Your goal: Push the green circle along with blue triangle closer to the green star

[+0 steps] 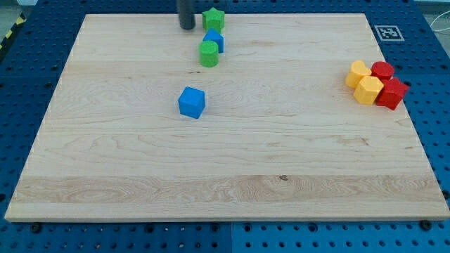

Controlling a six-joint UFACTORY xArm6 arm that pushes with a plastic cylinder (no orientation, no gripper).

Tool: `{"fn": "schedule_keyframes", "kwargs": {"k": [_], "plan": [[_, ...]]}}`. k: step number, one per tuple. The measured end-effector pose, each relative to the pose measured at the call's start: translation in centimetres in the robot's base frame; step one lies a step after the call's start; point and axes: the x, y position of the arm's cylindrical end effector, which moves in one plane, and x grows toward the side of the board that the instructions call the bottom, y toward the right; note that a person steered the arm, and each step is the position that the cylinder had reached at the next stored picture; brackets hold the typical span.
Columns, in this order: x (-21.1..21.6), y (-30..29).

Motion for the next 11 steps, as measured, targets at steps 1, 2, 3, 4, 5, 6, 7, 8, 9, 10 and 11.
{"fn": "schedule_keyframes", "kwargs": {"k": [1,2,3,4,5,6,7,8,9,10,11], "plan": [[-0.1,3.9],[-0.1,4.0],[1.6,1.2],[6.9,-6.6],[14.9,-3.3],[17.3,3.7],[14.3,5.4],[11.4,2.8],[10.5,-0.8],[10.1,-4.0],[9.6,-2.4]]}}
